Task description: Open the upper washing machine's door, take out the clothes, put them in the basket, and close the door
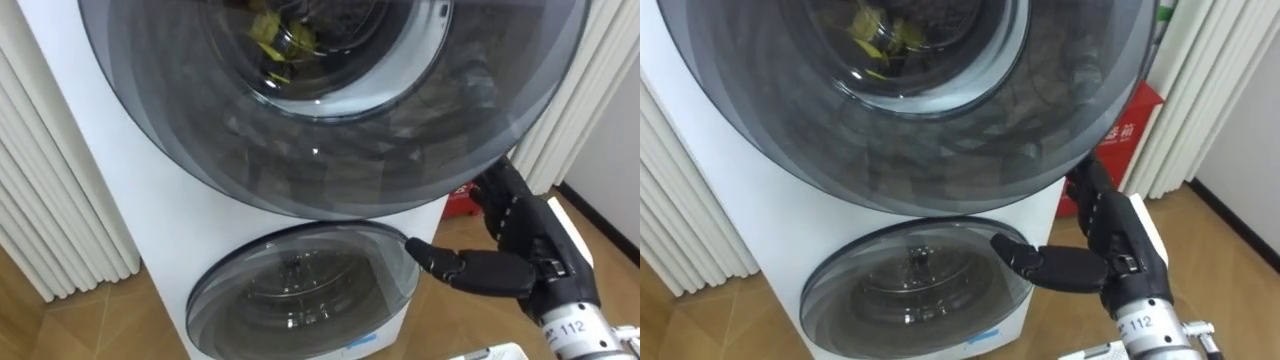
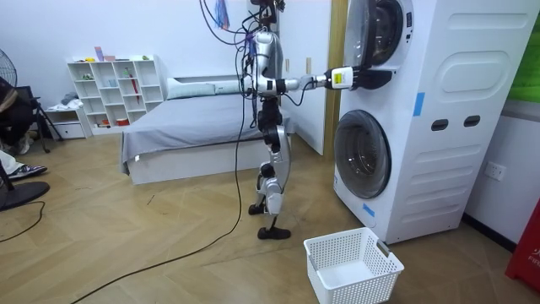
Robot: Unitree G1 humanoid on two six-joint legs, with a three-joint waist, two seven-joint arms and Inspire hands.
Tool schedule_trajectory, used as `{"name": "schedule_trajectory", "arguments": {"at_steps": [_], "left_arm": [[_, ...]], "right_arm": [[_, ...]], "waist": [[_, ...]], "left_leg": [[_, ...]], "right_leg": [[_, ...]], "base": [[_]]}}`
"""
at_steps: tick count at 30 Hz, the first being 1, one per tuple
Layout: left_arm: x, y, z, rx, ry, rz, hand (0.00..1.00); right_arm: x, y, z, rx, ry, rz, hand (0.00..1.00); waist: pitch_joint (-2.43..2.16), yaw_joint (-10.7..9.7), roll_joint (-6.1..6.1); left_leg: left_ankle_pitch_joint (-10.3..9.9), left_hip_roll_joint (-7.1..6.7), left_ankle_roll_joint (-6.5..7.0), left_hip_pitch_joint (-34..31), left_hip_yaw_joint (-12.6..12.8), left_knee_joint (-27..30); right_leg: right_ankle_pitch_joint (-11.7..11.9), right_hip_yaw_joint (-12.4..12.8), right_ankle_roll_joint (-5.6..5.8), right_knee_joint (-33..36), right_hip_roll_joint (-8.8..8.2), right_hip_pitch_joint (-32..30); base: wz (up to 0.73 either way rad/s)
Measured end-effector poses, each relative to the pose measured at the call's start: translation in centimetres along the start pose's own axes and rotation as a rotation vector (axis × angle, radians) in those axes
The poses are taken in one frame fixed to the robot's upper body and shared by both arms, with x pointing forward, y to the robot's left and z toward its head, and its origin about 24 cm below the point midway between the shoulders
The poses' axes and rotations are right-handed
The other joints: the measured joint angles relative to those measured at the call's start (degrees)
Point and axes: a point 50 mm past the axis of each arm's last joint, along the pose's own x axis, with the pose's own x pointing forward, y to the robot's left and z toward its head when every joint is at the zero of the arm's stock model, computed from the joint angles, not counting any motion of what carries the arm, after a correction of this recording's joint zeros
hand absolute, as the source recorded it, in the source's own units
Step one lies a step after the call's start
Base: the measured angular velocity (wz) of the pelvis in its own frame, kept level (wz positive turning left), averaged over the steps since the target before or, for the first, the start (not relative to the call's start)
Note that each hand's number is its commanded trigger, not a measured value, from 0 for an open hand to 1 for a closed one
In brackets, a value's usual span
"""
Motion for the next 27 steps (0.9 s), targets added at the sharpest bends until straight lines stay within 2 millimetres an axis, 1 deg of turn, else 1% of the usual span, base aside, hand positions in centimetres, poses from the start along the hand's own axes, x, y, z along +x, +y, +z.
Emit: {"name": "schedule_trajectory", "arguments": {"at_steps": [6,8,15,17,19,22,27], "left_arm": [[0.1,-0.4,0.7,0.048,-0.016,-0.025,0.00],[0.2,-0.4,0.8,0.052,-0.018,-0.025,0.00],[0.3,-0.1,1.8,0.078,-0.033,-0.003,0.00],[0.4,0.0,1.8,0.081,-0.035,0.003,0.00],[0.4,0.2,1.9,0.084,-0.035,0.006,0.00],[0.4,0.5,2.0,0.086,-0.037,0.012,0.00],[0.4,0.7,2.4,0.087,-0.046,0.015,0.00]], "right_arm": [[0.0,0.4,0.1,0.016,0.006,0.069,0.00],[0.0,0.7,0.3,0.023,0.001,0.089,0.00],[0.1,1.0,0.5,0.019,-0.009,0.102,0.00],[0.1,1.4,0.5,0.023,-0.006,0.116,0.00],[0.1,1.6,0.5,0.025,-0.006,0.128,0.00],[0.1,1.6,0.5,0.020,-0.001,0.145,0.00],[0.0,1.7,0.8,-0.049,0.002,0.174,0.00]], "waist": [[-0.31,-0.56,0.61],[-0.37,-0.17,0.70],[-0.31,0.00,0.46],[-0.19,0.16,0.27],[-0.12,0.01,0.07],[-0.12,-0.39,-0.04],[-0.12,-0.56,-0.02]], "left_leg": [[0.00,0.11,-0.01,0.02,0.00,0.14],[0.00,0.11,-0.01,-0.06,-0.01,0.16],[0.00,0.05,-0.01,-1.07,0.18,0.56],[0.00,0.06,-0.01,-0.96,0.63,0.66],[-0.01,0.06,-0.01,-0.91,0.73,0.65],[-0.03,0.13,-0.05,-0.87,0.72,0.66],[-0.06,0.16,-0.10,-0.77,0.97,0.59]], "right_leg": [[0.01,0.33,-0.07,0.60,0.23,-0.47],[0.02,1.36,-0.19,1.04,0.49,-1.25],[0.02,1.82,-0.27,2.33,0.53,-3.07],[0.01,2.78,-0.30,2.80,0.77,-3.41],[0.06,3.10,-0.37,2.85,0.90,-3.53],[0.11,3.34,-0.45,2.89,1.04,-3.56],[0.16,3.81,-0.52,3.33,1.21,-4.01]], "base": [[-0.05],[-0.25],[-0.08],[-0.19],[-0.12],[-0.02],[-0.08]]}}
